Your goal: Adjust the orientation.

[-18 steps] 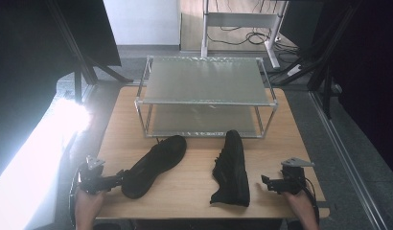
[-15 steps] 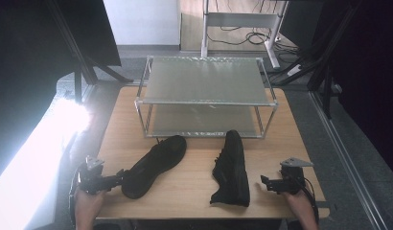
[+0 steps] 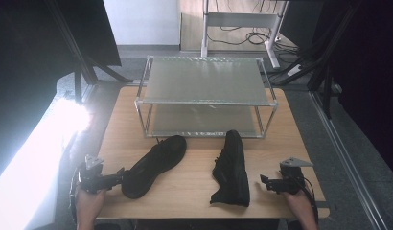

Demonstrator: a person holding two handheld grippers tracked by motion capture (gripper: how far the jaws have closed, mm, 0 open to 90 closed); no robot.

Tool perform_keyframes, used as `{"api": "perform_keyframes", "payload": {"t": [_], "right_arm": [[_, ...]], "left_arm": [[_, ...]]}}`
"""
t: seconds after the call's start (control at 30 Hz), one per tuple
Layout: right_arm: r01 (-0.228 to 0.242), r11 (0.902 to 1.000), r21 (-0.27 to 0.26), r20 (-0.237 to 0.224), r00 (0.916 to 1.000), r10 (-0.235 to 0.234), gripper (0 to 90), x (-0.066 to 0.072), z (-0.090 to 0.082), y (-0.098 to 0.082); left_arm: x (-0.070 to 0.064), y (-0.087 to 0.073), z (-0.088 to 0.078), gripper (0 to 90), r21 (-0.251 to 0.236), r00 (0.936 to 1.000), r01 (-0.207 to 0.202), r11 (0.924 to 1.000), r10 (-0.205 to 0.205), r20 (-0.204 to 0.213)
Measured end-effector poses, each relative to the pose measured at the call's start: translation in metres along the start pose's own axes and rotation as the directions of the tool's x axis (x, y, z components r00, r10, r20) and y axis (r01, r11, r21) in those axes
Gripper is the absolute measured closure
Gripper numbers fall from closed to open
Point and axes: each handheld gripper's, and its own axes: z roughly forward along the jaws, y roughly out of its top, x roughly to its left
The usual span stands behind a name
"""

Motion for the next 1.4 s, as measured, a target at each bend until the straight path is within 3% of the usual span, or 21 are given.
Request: {"api": "perform_keyframes", "payload": {"t": [0.17, 0.27, 0.6, 0.73, 1.0, 1.23, 1.27, 1.33, 1.4], "right_arm": [[0.004, 1.0000, 0.004, -0.002, 1.0000, -0.004, 5.7, 0.000, 0.001, 0.000], [0.005, 1.0000, 0.006, -0.003, 1.0000, -0.005, 6.0, 0.000, 0.002, 0.000], [0.007, 0.9999, 0.015, -0.006, 1.0000, -0.007, 7.4, 0.001, 0.003, 0.000], [0.006, 0.9999, 0.013, -0.008, 1.0000, -0.006, 7.7, 0.000, 0.003, 0.000], [0.004, 0.9999, 0.010, -0.011, 0.9999, -0.004, 8.0, 0.000, 0.003, 0.000], [0.007, 0.9999, 0.008, -0.014, 0.9999, -0.007, 8.0, 0.000, 0.003, 0.001], [0.006, 1.0000, 0.008, -0.014, 0.9999, -0.006, 8.1, 0.000, 0.003, 0.001], [0.005, 1.0000, 0.007, -0.015, 0.9999, -0.005, 8.1, 0.000, 0.003, 0.001], [0.005, 1.0000, 0.007, -0.016, 0.9999, -0.004, 8.1, 0.000, 0.003, 0.001]], "left_arm": [[0.003, 0.003, 0.003, 0.0, -0.003, 0.9997, 0.017, 0.9999, -0.017, -0.018], [0.004, 0.004, 0.007, 0.0, 0.015, 0.9996, 0.006, 0.9999, -0.006, -0.027], [-0.002, 0.004, 0.012, 2.2, 0.041, 0.9999, -0.012, 0.9991, 0.012, 0.003], [-0.009, 0.003, 0.012, 1.7, 0.063, 0.9974, -0.051, 0.9968, 0.047, 0.054], [-0.022, -0.001, 0.003, 4.6, 0.069, 0.9964, -0.073, 0.9950, 0.070, 0.048], [-0.040, -0.003, 0.002, 2.8, 0.084, 0.9870, -0.129, 0.9880, 0.120, 0.107], [-0.047, -0.002, 0.002, 2.6, 0.087, 0.9815, -0.151, 0.9846, 0.139, 0.132], [-0.050, -0.002, 0.003, 1.6, 0.088, 0.9790, -0.160, 0.9832, 0.146, 0.142], [-0.061, 0.000, 0.005, 0.9, 0.093, 0.9706, -0.194, 0.9766, 0.177, 0.163]]}}
